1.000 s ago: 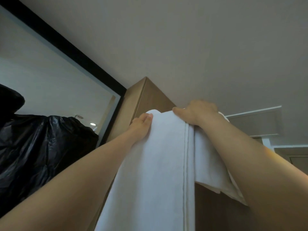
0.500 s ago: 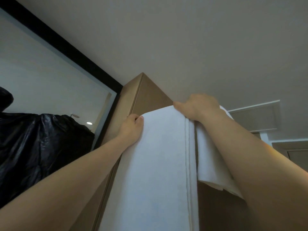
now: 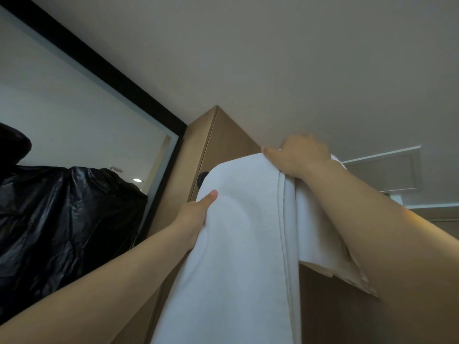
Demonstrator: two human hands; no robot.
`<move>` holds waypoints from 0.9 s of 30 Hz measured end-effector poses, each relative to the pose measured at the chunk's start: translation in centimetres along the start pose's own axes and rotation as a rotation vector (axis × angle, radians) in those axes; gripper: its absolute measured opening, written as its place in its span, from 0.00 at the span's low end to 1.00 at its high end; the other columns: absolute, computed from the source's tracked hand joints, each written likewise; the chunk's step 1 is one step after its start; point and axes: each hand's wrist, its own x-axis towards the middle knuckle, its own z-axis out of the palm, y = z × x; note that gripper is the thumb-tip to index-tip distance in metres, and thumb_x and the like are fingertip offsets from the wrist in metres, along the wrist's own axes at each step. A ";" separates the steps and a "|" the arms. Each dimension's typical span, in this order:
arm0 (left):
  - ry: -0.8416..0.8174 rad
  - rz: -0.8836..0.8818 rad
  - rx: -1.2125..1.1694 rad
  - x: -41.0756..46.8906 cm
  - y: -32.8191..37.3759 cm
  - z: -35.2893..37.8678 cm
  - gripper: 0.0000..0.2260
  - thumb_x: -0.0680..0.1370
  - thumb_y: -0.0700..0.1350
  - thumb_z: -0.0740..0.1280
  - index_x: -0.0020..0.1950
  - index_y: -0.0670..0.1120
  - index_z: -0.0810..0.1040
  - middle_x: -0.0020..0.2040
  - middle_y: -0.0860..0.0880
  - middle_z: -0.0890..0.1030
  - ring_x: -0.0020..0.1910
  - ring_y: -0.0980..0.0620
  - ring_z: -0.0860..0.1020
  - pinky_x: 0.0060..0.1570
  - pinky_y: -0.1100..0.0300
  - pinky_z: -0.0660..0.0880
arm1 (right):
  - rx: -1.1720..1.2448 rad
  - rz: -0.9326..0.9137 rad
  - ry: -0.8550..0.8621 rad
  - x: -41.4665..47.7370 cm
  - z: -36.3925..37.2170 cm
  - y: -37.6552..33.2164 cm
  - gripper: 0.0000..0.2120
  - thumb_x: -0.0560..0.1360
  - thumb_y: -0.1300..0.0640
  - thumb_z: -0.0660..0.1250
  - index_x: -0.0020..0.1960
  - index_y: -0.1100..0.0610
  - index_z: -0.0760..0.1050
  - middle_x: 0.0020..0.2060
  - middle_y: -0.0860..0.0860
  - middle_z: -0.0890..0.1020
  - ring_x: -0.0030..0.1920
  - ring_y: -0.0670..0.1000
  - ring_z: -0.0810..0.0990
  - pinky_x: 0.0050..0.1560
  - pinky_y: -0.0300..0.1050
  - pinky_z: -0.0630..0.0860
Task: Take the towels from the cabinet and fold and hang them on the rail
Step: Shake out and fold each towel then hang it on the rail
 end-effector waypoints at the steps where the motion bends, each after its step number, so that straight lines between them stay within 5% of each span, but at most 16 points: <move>1: 0.004 0.001 -0.017 -0.1 0.2 0.1 0.18 0.74 0.59 0.71 0.48 0.44 0.81 0.45 0.46 0.85 0.46 0.43 0.83 0.46 0.52 0.79 | 0.050 -0.007 0.027 -0.5 -0.4 -0.1 0.29 0.78 0.37 0.54 0.63 0.58 0.76 0.63 0.59 0.76 0.66 0.61 0.70 0.65 0.54 0.67; 4: 0.000 -0.012 -0.049 -0.3 0.5 0.2 0.18 0.74 0.58 0.71 0.50 0.44 0.80 0.46 0.45 0.85 0.46 0.43 0.83 0.47 0.52 0.79 | 0.180 -0.081 0.145 -3.3 -1.2 -0.5 0.28 0.77 0.38 0.60 0.68 0.56 0.71 0.65 0.59 0.72 0.67 0.62 0.67 0.67 0.55 0.66; 7: -0.022 -0.029 -0.064 -0.4 0.6 0.2 0.19 0.74 0.57 0.71 0.53 0.43 0.80 0.50 0.44 0.84 0.48 0.42 0.82 0.52 0.50 0.78 | 0.197 -0.125 0.333 -7.8 -0.7 -0.4 0.28 0.75 0.38 0.62 0.68 0.54 0.67 0.60 0.57 0.71 0.60 0.61 0.71 0.52 0.51 0.69; 9: -0.019 -0.031 -0.059 -0.4 0.7 0.1 0.19 0.75 0.57 0.71 0.53 0.43 0.80 0.49 0.44 0.84 0.48 0.43 0.82 0.49 0.50 0.79 | 0.190 -0.075 0.279 -10.4 0.2 0.2 0.34 0.74 0.33 0.58 0.73 0.49 0.58 0.62 0.57 0.71 0.57 0.60 0.75 0.46 0.48 0.69; 13: -0.007 -0.025 -0.045 -0.3 1.1 -0.1 0.17 0.75 0.57 0.71 0.51 0.44 0.80 0.48 0.45 0.84 0.47 0.43 0.82 0.50 0.50 0.78 | 0.402 -0.064 0.031 -11.4 1.6 1.0 0.46 0.73 0.32 0.62 0.77 0.42 0.35 0.68 0.51 0.72 0.61 0.53 0.77 0.58 0.47 0.74; 16: 0.004 -0.037 -0.008 -0.2 1.3 -0.1 0.18 0.75 0.59 0.70 0.52 0.45 0.79 0.50 0.45 0.83 0.50 0.41 0.81 0.59 0.45 0.76 | 0.438 -0.152 0.094 -10.0 1.5 1.0 0.46 0.75 0.41 0.68 0.79 0.44 0.39 0.65 0.47 0.75 0.60 0.50 0.77 0.57 0.43 0.73; 19: 0.005 -0.033 0.015 0.1 2.1 0.0 0.19 0.73 0.60 0.71 0.50 0.45 0.79 0.47 0.45 0.83 0.48 0.42 0.81 0.55 0.47 0.77 | 0.424 -0.229 0.139 -8.4 1.2 0.5 0.39 0.76 0.50 0.68 0.79 0.43 0.49 0.48 0.47 0.79 0.49 0.50 0.81 0.48 0.44 0.76; 24: 0.074 0.069 0.163 1.4 4.7 0.1 0.31 0.74 0.66 0.66 0.64 0.42 0.74 0.48 0.47 0.77 0.47 0.45 0.77 0.54 0.51 0.73 | 0.385 -0.277 0.254 -5.4 0.4 0.1 0.24 0.78 0.53 0.64 0.73 0.48 0.68 0.68 0.48 0.75 0.67 0.52 0.72 0.59 0.45 0.69; 27: 0.104 0.101 0.259 2.1 6.0 0.6 0.34 0.75 0.69 0.60 0.69 0.43 0.71 0.52 0.47 0.76 0.45 0.46 0.74 0.54 0.50 0.70 | 0.386 -0.257 0.267 -3.5 -0.1 0.0 0.22 0.77 0.55 0.66 0.71 0.52 0.72 0.69 0.50 0.75 0.69 0.54 0.71 0.63 0.44 0.66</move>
